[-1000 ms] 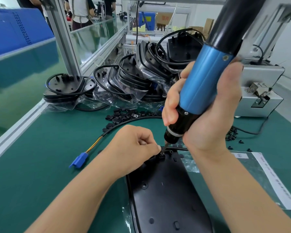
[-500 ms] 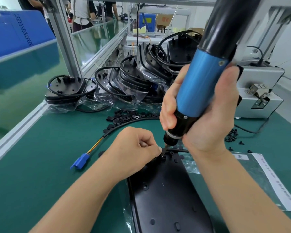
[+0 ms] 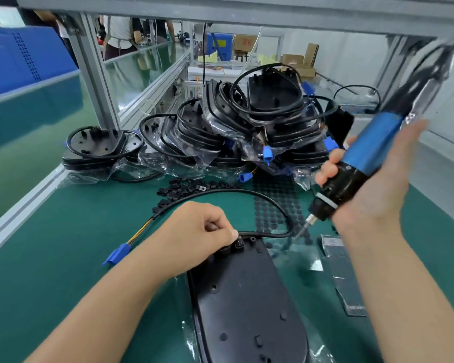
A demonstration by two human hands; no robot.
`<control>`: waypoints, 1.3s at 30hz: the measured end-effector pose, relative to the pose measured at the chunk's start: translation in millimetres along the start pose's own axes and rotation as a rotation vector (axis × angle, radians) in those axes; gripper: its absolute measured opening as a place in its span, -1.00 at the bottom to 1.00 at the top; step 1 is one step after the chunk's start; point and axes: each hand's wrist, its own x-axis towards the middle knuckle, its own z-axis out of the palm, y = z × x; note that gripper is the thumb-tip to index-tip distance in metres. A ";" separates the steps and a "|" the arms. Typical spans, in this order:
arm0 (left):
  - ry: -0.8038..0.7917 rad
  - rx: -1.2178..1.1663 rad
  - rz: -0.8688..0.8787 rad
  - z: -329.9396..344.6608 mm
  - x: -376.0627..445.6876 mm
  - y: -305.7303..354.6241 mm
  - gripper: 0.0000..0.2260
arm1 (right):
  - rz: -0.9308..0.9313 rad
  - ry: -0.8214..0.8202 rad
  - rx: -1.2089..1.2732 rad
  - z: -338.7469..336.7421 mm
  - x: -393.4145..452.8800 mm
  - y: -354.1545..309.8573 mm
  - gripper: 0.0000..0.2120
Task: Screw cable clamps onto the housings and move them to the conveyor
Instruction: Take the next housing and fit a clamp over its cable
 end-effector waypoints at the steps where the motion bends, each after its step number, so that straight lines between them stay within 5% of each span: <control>1: -0.005 0.014 0.007 -0.2 1.1 0.7 -0.88 | -0.020 0.056 -0.007 -2.8 -1.7 -1.2 -0.47; 8: -0.017 0.162 0.055 2.3 7.6 17.6 -0.86 | -0.038 0.252 -0.299 -41.0 -9.5 -17.5 -0.50; 12: 0.133 0.341 0.278 26.0 8.9 47.8 -0.93 | -0.026 0.318 -0.459 -62.4 -7.4 -22.0 -0.49; 16: -0.023 0.578 0.415 70.7 20.9 72.8 -0.86 | 0.019 0.349 -0.639 -80.9 -7.8 -25.9 -0.59; 21: -0.258 0.901 0.294 100.4 51.6 75.0 -0.66 | -0.088 0.430 -1.047 -93.3 -13.6 -29.0 -0.55; 25: -0.339 0.871 0.183 93.4 74.0 69.4 -0.33 | -0.273 0.516 -1.218 -91.7 -16.1 -24.1 -0.67; 29: -0.355 0.768 0.152 92.2 82.3 62.4 -0.47 | -0.358 0.583 -1.195 -95.1 -16.9 -22.9 -0.45; 31: -0.332 0.760 0.156 92.7 83.5 62.3 -0.55 | -0.427 0.595 -1.206 -93.1 -19.1 -23.3 -0.49; 35: -0.296 0.688 0.158 93.6 84.0 62.6 -0.52 | -0.573 0.487 -1.259 -81.4 -28.5 -19.3 -0.74; 39: -0.234 0.673 0.166 93.9 86.1 61.0 -0.63 | -0.711 0.054 -1.373 -65.8 -40.6 -6.0 -0.96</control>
